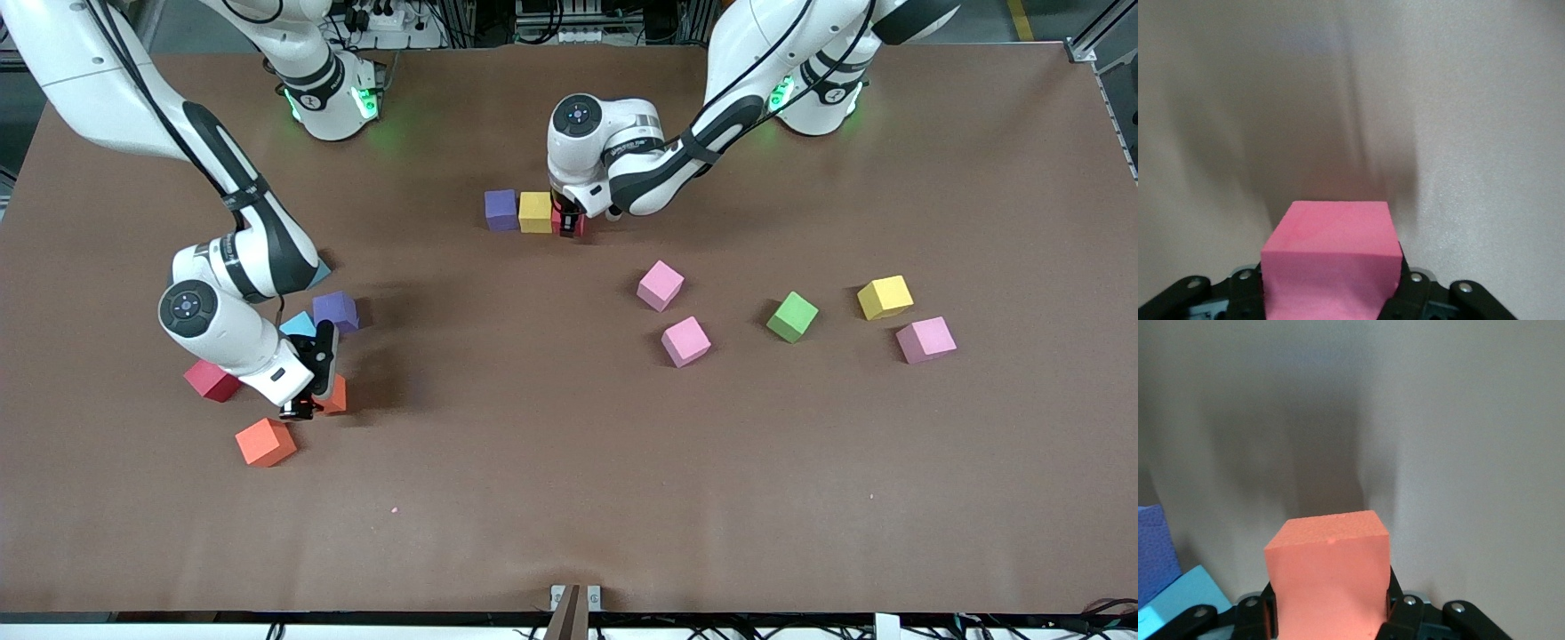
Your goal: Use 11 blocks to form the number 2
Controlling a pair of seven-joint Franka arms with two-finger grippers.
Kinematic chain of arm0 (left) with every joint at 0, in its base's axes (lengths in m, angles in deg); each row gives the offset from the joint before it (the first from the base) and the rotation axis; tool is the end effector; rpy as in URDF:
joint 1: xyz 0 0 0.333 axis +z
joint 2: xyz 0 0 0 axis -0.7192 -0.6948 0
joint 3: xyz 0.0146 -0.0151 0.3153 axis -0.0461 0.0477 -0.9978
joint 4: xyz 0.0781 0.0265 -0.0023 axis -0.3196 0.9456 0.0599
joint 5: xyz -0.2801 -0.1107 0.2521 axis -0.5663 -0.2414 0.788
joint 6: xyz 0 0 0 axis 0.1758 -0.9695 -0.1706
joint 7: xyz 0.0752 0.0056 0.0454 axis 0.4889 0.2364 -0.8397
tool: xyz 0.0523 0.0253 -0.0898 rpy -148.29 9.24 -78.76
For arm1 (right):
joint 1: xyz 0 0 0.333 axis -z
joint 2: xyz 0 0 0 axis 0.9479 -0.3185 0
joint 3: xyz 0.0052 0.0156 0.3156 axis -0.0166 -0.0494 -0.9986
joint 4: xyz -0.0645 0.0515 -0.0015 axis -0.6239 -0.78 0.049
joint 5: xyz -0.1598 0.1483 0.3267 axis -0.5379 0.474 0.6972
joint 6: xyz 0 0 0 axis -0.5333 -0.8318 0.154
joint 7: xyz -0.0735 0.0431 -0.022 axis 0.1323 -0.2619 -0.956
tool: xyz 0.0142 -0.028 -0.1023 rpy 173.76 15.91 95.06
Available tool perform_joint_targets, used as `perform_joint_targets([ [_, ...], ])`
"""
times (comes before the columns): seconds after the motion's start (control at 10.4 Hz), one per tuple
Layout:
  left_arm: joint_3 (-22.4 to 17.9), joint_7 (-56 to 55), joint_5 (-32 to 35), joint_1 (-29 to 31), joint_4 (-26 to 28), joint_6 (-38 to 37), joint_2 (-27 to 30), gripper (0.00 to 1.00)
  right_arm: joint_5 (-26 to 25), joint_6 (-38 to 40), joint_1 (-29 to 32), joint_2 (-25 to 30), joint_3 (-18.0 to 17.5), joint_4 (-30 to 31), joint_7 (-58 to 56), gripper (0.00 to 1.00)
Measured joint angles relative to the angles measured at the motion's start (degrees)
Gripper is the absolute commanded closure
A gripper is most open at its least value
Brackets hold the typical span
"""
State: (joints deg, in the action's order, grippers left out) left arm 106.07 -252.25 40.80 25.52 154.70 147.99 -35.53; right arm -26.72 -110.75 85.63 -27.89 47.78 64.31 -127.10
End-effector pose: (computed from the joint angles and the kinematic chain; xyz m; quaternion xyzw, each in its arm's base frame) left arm 0.2854 -0.5264 0.1855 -0.7437 -0.6657 0.0600 0.0084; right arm 0.6333 0.0753 0.2393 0.6870 0.7255 0.0290 0.0275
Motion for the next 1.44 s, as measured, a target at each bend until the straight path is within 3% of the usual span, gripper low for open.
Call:
perform_joint_targets([
  [0.48, -0.29, 0.0, 0.0, 0.06, -0.93, -3.87, 0.24, 0.0, 0.0, 4.41, -0.1, 2.47, -0.54, -0.02, 1.14, 0.59],
  [0.77, 0.48, 0.0, 0.0, 1.9, -1.76, -7.88, 3.17, 0.0, 0.0, 7.07, -0.12, 3.97, -0.77, -0.02, 1.28, 0.59],
  [1.15, 9.25, 2.15, 0.03, 13.55, -1.77, -13.22, 4.42, 0.0, 0.01, 7.89, -0.15, 4.84, -1.7, -0.01, 3.4, 0.59],
  [1.44, 10.88, 5.2, 0.38, 18.26, -1.51, -15.65, 4.47, 0.0, 0.01, 9.84, -0.7, 5.6, -3.38, -0.01, 7.09, 0.59],
])
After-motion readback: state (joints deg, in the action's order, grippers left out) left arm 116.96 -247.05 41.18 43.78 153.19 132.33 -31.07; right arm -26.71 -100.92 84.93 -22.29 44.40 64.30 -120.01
